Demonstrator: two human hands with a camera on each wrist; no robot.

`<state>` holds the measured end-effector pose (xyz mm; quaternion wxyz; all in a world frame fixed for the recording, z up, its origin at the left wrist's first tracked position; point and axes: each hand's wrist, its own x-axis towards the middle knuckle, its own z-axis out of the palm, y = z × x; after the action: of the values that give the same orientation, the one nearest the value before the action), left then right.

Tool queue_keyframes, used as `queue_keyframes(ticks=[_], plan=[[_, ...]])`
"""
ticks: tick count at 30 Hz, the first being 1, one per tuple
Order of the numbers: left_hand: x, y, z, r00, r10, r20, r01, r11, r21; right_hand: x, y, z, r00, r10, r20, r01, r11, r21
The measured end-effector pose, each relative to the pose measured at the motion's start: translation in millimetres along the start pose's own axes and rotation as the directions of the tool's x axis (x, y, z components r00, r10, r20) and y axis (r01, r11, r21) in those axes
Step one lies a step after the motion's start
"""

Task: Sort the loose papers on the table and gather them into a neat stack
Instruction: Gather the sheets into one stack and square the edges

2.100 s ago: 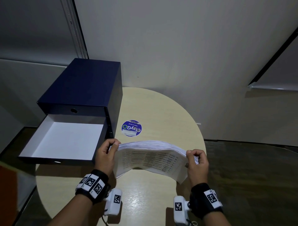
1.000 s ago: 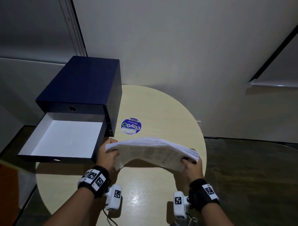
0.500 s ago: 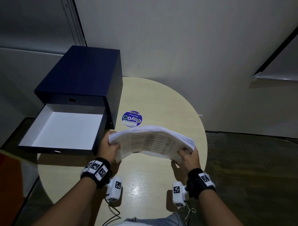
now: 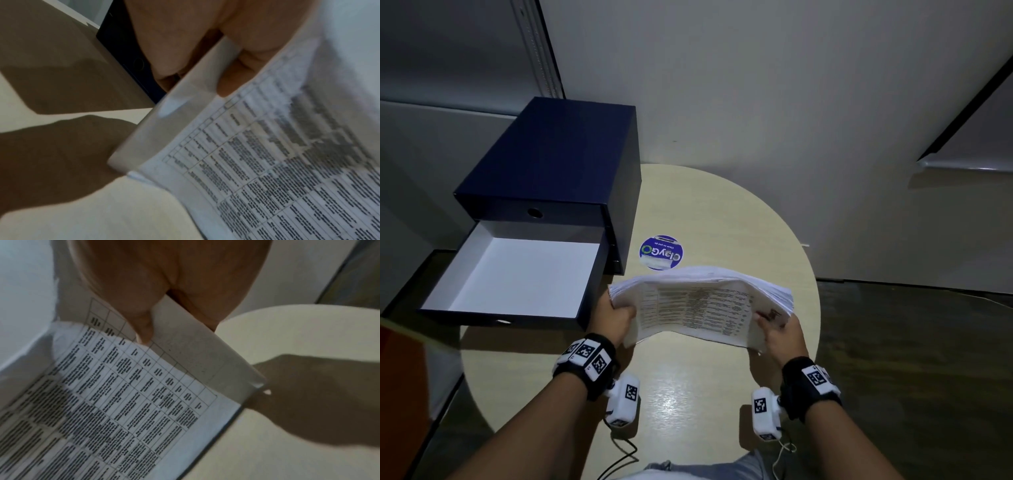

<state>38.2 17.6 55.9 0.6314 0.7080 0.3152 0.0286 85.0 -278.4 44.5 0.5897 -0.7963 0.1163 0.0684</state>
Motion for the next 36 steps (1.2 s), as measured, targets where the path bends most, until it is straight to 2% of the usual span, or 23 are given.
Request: queue_keyframes(ticks=[3, 5, 7, 8, 10, 12, 13, 14, 15, 17, 18, 19, 20, 21, 22, 23, 25, 30, 32, 36], plan=[[-4.5, 15.0, 2.5, 0.986, 0.118, -0.114, -0.106, 0.989, 0.106, 2.5, -28.4, -9.4, 0.979, -0.206, 0.015, 0.206, 0.970, -0.133], [-15.0, 34.1, 8.1, 0.936, 0.326, -0.134, -0.283, 0.921, 0.267, 8.7, -58.9, -15.6, 0.926, -0.374, 0.048, 0.370, 0.877, -0.306], [-26.6, 58.9, 17.0, 0.811, 0.584, -0.042, -0.505, 0.734, 0.454, 13.5, -93.4, -18.4, 0.843, -0.516, 0.154, 0.520, 0.707, -0.479], [-31.0, 74.3, 21.6, 0.742, 0.669, 0.043, -0.598, 0.631, 0.494, 13.7, -111.7, -17.4, 0.803, -0.554, 0.221, 0.571, 0.609, -0.551], [-35.5, 101.8, 30.2, 0.634, 0.736, 0.236, -0.741, 0.492, 0.458, 7.6, -147.1, -12.4, 0.746, -0.571, 0.343, 0.630, 0.435, -0.644], [-37.7, 118.0, 35.2, 0.575, 0.746, 0.337, -0.805, 0.440, 0.398, -3.9, -172.8, -5.3, 0.649, -0.632, 0.425, 0.704, 0.285, -0.651], [-37.3, 122.5, 35.4, 0.575, 0.748, 0.331, -0.807, 0.450, 0.383, -9.5, -181.2, -2.9, 0.591, -0.682, 0.431, 0.736, 0.239, -0.633], [-34.5, 122.8, 34.1, 0.592, 0.752, 0.290, -0.794, 0.483, 0.369, -13.7, -185.5, -2.0, 0.556, -0.729, 0.398, 0.752, 0.238, -0.615], [-31.4, 120.9, 31.4, 0.621, 0.746, 0.241, -0.772, 0.530, 0.351, -15.4, -184.2, -1.8, 0.547, -0.769, 0.331, 0.749, 0.272, -0.604], [-29.3, 118.7, 24.4, 0.697, 0.702, 0.147, -0.713, 0.657, 0.247, -15.0, -172.4, -3.3, 0.558, -0.825, 0.086, 0.671, 0.388, -0.632], [-29.8, 119.4, 20.9, 0.746, 0.657, 0.105, -0.665, 0.730, 0.156, -13.1, -163.6, -5.5, 0.587, -0.808, -0.050, 0.619, 0.488, -0.616], [-31.4, 120.4, 17.5, 0.788, 0.612, 0.067, -0.615, 0.786, 0.066, -11.6, -155.4, -7.9, 0.659, -0.737, -0.153, 0.585, 0.629, -0.511], [-32.7, 120.0, 14.3, 0.820, 0.571, 0.041, -0.571, 0.821, -0.012, -12.2, -148.5, -8.0, 0.772, -0.609, -0.184, 0.541, 0.780, -0.314], [-33.2, 119.0, 10.7, 0.839, 0.543, 0.043, -0.538, 0.839, -0.084, -12.9, -142.6, -6.2, 0.877, -0.465, -0.122, 0.459, 0.885, -0.077], [-33.0, 117.6, 7.5, 0.849, 0.526, 0.058, -0.514, 0.845, -0.147, -12.6, -136.0, -3.7, 0.933, -0.360, -0.008, 0.358, 0.926, 0.119], [-32.2, 115.8, 5.5, 0.854, 0.514, 0.074, -0.495, 0.849, -0.184, -10.6, -129.3, -0.9, 0.947, -0.309, 0.092, 0.283, 0.933, 0.222], [-32.7, 114.2, 3.4, 0.853, 0.515, 0.081, -0.499, 0.851, -0.161, -7.9, -121.9, 4.8, 0.939, -0.301, 0.166, 0.250, 0.930, 0.271], [-39.2, 104.6, 4.5, 0.825, 0.563, 0.037, -0.555, 0.821, -0.132, -17.7, -114.3, 19.6, 0.920, -0.386, 0.066, 0.357, 0.896, 0.266], [-40.2, 88.4, 5.3, 0.840, 0.541, 0.044, -0.536, 0.840, -0.090, -22.7, -101.2, 25.3, 0.914, -0.402, 0.054, 0.379, 0.894, 0.238], [-42.6, 63.4, 9.0, 0.891, 0.440, 0.113, -0.438, 0.898, -0.040, -31.0, -75.8, 36.7, 0.926, -0.358, 0.124, 0.348, 0.933, 0.092]])
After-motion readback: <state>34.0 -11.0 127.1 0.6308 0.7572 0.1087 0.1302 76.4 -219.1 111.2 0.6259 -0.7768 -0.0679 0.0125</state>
